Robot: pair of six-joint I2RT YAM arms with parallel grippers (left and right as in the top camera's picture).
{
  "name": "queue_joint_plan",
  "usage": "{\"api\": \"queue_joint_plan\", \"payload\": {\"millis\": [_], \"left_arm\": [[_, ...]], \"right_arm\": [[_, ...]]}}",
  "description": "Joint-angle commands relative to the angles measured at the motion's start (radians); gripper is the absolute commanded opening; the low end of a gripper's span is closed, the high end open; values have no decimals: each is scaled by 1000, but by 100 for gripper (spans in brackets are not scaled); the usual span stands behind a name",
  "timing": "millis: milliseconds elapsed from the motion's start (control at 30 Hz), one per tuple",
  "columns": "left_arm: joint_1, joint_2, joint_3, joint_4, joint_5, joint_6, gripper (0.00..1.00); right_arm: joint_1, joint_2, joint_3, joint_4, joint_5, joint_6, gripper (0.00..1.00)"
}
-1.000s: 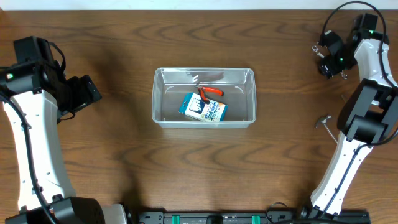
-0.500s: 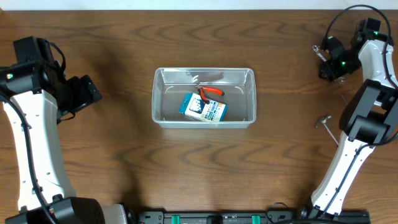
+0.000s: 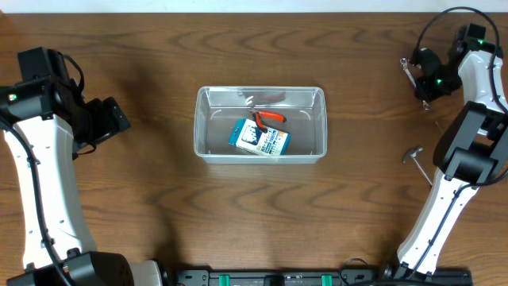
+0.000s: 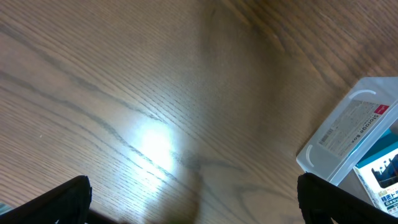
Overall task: Pack container
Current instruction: 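Move the right gripper to the chrome wrench and grasp it, then carry the wrench into the container and release it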
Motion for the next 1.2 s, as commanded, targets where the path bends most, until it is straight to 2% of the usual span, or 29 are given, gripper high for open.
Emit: {"api": "queue_joint_plan", "payload": {"millis": [0,200,533,733,967,1167], "left_arm": [[3,2,11,-3,-2,-13,98],[3,2,11,-3,-2,-13,98],[3,2,11,-2,-2,-13,98],[3,2,11,-2,-2,-13,98],[3,2,11,-3,-2,-13,98],[3,2,11,-2,-2,-13,98]], "right_arm": [[-1,75,-27,-18,24,36,11],[0,75,-27,-18,18,69,1],[80,-9,-3,-38,-55,138,1],[232,-175,16,-35,-56,154,1],[479,-336,16,-38,-56,67,1],[702,-361,14,-109,-59,-55,1]]}}
